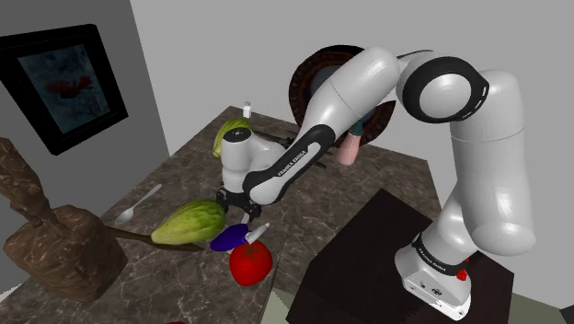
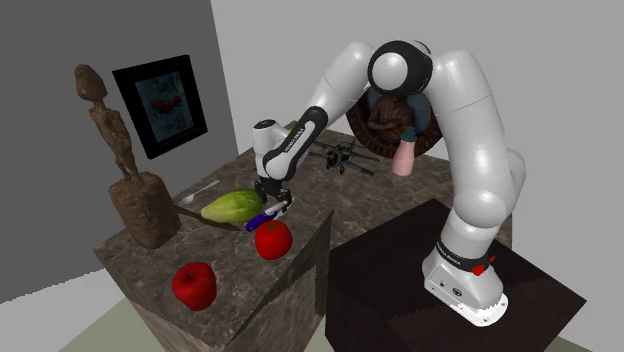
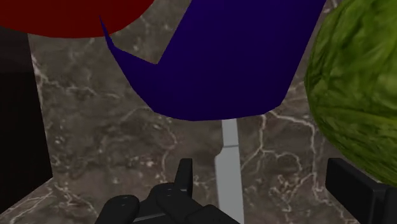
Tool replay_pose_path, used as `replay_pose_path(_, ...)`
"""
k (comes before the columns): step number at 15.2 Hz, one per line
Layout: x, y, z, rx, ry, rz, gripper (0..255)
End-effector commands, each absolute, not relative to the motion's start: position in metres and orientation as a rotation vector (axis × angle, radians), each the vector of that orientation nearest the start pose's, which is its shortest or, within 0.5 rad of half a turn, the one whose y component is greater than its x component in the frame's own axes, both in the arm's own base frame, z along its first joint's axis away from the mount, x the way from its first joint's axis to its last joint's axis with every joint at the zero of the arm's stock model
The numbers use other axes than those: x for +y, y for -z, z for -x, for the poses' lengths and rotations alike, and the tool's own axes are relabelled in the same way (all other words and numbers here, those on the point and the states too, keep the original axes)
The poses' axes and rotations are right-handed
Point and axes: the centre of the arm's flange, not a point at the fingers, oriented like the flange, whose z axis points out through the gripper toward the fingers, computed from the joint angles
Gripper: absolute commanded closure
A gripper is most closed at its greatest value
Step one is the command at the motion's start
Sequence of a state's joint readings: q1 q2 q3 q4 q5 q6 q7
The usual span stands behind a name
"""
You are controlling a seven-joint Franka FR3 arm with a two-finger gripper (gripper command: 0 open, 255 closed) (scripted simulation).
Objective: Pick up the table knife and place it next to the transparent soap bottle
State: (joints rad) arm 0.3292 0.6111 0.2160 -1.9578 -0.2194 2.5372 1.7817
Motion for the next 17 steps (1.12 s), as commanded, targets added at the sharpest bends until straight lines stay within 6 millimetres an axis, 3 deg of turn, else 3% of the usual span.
replay_pose_path(1, 0.324, -0.139, -0.512, 1.624, -0.042, 2.731, 0)
replay_pose_path(9, 0.324, -0.136, -0.512, 1.624, -0.042, 2.731, 0)
replay_pose_path(10, 0.322, -0.132, -0.517, 1.624, -0.041, 2.730, 255)
replay_pose_path(12, 0.321, -0.140, -0.507, 1.625, -0.041, 2.730, 255)
replay_pose_path(14, 0.329, -0.139, -0.511, 1.625, -0.041, 2.730, 255)
replay_pose_path(16, 0.326, -0.124, -0.513, 1.626, -0.046, 2.730, 255)
replay_pose_path(17, 0.316, -0.120, -0.519, 1.623, -0.052, 2.728, 255)
